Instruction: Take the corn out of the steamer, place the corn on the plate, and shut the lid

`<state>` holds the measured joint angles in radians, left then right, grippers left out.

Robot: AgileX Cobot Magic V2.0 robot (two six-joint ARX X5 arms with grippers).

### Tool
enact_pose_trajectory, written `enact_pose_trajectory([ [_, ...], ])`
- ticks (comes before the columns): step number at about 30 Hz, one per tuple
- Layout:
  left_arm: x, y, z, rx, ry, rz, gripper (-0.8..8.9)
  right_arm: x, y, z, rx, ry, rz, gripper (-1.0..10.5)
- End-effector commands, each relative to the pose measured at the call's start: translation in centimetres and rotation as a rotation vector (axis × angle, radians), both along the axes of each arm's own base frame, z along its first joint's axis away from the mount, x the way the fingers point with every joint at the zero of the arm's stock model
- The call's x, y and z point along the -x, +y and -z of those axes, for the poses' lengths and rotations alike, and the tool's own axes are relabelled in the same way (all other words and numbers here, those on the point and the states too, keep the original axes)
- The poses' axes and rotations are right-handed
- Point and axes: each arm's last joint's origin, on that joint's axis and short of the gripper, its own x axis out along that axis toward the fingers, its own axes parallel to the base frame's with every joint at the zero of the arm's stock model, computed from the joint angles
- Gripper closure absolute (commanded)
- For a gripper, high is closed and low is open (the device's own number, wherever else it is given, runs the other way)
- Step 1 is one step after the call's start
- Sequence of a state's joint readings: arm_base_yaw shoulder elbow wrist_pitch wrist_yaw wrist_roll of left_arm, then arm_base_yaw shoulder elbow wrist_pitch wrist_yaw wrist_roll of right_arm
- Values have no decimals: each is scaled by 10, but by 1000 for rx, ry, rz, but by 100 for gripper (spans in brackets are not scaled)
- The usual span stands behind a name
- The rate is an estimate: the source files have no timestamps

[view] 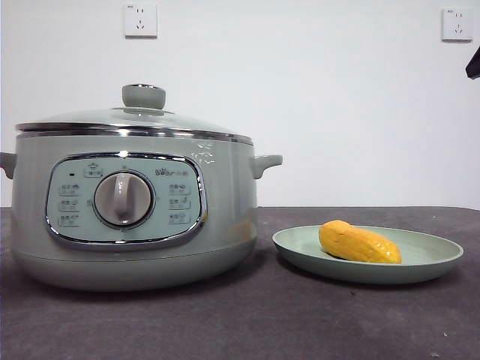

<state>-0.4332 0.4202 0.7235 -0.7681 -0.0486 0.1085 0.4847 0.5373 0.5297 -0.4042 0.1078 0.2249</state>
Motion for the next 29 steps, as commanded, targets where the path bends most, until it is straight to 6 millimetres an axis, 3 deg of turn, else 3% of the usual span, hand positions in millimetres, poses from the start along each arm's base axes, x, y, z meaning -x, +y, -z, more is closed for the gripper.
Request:
enact_pose_trajectory([
  [1,12,10,-6,-5,-205,-2,816,0,0,2,-5,5,7,945],
  [3,16,16,0,41,-329,-57,816,0,0,2,-5,5,7,945],
  [5,10,18,19,52,-384,-102,816,0,0,2,-5,5,6,945],
  [11,-12,22,82,46,-334,-135,816,0,0,2,-5,6,7,945],
  [16,-21,23,119,44,-299,-156,816,0,0,2,-5,5,7,945],
  [29,-20,24,148,62,-265,-188,816,0,0,2,-5,6,7,945],
])
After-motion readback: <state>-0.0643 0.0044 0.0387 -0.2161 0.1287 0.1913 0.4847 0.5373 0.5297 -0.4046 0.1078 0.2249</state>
